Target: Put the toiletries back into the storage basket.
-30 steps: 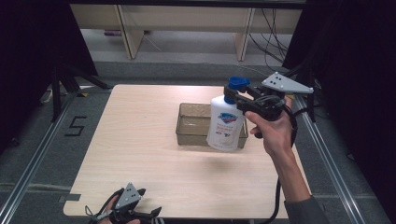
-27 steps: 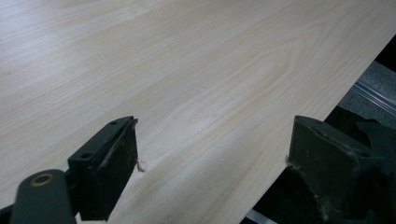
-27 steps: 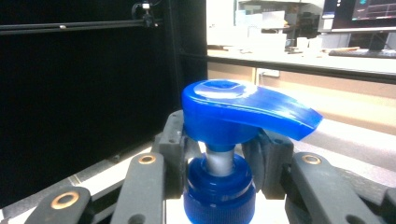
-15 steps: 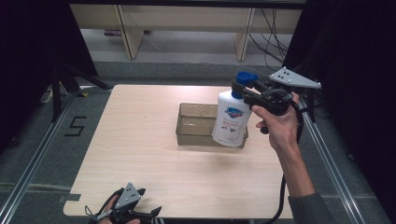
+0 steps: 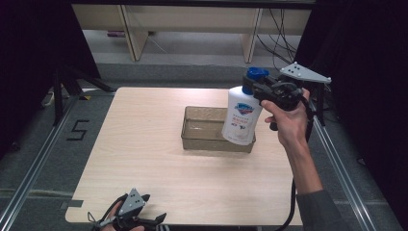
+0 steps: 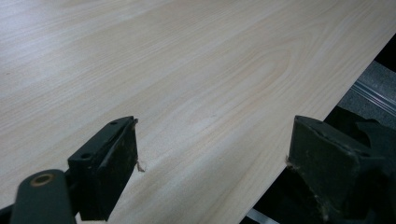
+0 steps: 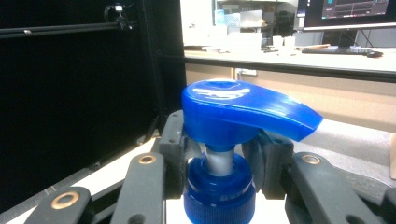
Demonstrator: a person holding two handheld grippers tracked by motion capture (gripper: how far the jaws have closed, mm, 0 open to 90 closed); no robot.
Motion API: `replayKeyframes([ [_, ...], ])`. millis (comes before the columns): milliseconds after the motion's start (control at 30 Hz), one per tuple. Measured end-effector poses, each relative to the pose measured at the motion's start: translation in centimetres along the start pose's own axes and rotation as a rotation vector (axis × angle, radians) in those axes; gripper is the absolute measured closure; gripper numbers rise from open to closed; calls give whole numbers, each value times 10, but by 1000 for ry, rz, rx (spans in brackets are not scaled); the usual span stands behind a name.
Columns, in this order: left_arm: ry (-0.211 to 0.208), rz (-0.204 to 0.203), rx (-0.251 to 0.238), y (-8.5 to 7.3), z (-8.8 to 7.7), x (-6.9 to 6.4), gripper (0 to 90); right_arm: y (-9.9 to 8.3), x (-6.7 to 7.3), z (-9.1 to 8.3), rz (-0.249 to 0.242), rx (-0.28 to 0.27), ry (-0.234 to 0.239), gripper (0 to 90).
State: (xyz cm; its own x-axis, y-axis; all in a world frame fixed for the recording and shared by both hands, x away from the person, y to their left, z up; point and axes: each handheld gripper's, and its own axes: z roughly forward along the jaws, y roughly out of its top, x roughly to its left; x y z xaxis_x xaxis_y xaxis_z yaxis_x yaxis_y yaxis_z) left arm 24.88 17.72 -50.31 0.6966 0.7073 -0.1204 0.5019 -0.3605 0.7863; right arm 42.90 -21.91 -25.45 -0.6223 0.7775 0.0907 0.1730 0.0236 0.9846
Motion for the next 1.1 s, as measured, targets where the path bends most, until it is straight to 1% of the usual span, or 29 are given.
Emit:
replayKeyframes([
  [33,4,-1,-1,0,0,0,150,0,-1,1,-15,-3,0,620],
  [100,2,-3,-7,0,0,0,150,0,-3,3,-15,-6,-7,620],
  [133,1,-1,-5,0,0,0,150,0,-4,4,-4,-4,-12,620],
  [233,5,5,4,0,0,0,150,0,-9,7,-4,-4,-20,621],
  [300,0,-1,-4,0,0,0,150,-1,-11,10,3,-10,-31,620],
  [333,-1,0,-1,0,0,0,150,-1,-12,10,6,-4,-29,620],
  [367,-1,0,0,0,0,0,150,-2,-13,11,14,5,-42,620],
  [433,0,-1,-5,0,0,0,150,-2,-16,13,-5,-2,-47,620],
  [500,-1,0,-4,0,0,0,150,-3,-19,15,9,2,-57,620],
  [733,-2,1,1,0,0,0,151,-7,-24,21,9,13,-66,620],
  [767,-2,1,1,0,0,0,150,-7,-24,22,5,15,-75,620],
  [800,-2,0,0,0,0,0,150,-7,-25,22,10,13,-68,620],
  [833,-2,-1,-4,0,0,0,150,-8,-26,23,8,14,-77,620],
  [867,-1,-1,-5,0,0,0,150,-9,-26,24,9,10,-76,620],
  [900,-2,0,-4,0,0,0,150,-9,-27,24,9,19,-80,620],
  [933,-3,-1,0,0,0,0,150,-10,-28,25,5,14,-78,620],
  [967,-2,0,-1,0,0,0,150,-10,-27,25,17,22,-78,620],
  [1000,2,-2,-11,0,1,0,150,-11,-28,26,-2,17,-81,620],
  [1033,2,-3,-13,0,1,0,150,-12,-28,27,5,16,-80,620],
  [1100,-4,0,1,0,0,0,150,-14,-29,27,14,21,-79,620],
])
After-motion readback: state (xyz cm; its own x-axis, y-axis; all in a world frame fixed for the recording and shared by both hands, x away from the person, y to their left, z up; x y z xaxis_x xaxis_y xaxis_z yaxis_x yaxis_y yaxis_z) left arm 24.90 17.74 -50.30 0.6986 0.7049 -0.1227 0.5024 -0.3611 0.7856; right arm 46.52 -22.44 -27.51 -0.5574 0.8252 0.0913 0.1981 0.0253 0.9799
